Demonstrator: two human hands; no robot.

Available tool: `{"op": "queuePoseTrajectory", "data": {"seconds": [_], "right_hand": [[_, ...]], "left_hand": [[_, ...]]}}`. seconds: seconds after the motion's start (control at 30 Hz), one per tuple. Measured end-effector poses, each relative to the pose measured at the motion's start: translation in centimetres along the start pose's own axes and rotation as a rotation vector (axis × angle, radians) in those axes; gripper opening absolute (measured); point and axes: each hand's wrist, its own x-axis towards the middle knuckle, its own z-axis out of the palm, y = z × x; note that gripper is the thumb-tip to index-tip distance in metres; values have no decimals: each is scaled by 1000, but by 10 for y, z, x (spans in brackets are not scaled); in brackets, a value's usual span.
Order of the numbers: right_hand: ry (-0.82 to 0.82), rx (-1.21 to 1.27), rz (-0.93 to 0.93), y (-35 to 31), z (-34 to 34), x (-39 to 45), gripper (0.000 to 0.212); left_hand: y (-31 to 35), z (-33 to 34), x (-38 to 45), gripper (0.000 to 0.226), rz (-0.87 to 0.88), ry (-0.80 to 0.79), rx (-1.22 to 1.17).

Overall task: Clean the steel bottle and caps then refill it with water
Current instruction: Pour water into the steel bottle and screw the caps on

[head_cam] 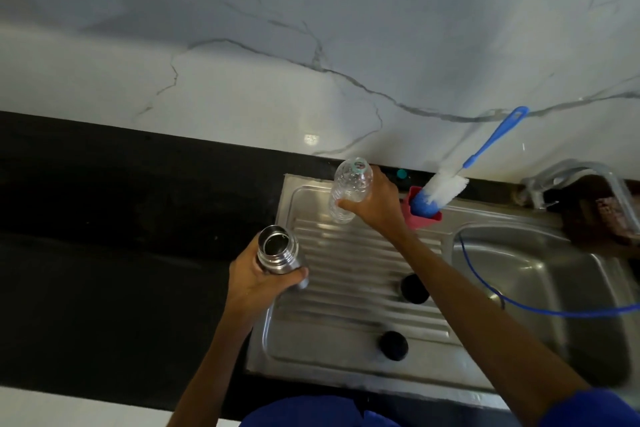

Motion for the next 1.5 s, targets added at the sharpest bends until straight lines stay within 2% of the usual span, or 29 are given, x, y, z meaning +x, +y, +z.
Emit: {"op": "queuePoseTrajectory", "data": {"seconds": [0.07,0.13,0.17,0.2,0.3,0.37,0.47,0.6,0.73,0.87,0.93,1.07,1.23,1.3,1.4,1.5], "right_hand": [[-66,16,24,2,-2,2,97],[-202,-27,71,10,-10,5,108],[-265,-95,99,18,-18,8,105],[-278,-176,112,26,-26,12,91],[-75,-309,63,44,-56,28,40],[-22,-368,41,43,-68,42,26],[-67,-456,43,37,-69,68,25],[-229,-610,71,49,-46,89,28],[-239,-791,69,72,-17,96,35],[-344,-782,115,90,-4,110,29],[-329,-727,133,96,-1,112,30],[-172,-723,127,100,1,116,40],[-251,-579,184,107,6,126,30],[-245,-480,164,115,9,125,29],[-204,-485,142,115,4,125,23],[-123,-542,50,111,2,124,40]], "left_hand": [[-1,-2,0,64,6,-5,6],[-2,-3,1,66,17,-8,15],[-4,-3,2,67,18,-7,19],[-5,-4,2,68,16,-4,23],[-5,-6,5,66,6,12,27],[-4,-5,7,64,13,11,34],[2,-2,9,66,31,-5,36],[8,-2,13,68,34,-7,39],[11,-8,19,71,57,7,46],[13,-16,26,73,66,49,64],[12,-18,28,75,67,62,76],[14,-17,27,78,71,62,91],[12,-13,23,75,46,46,93],[12,-11,21,74,27,46,86],[14,-6,21,74,17,39,85],[17,-3,19,73,36,34,101]]}}
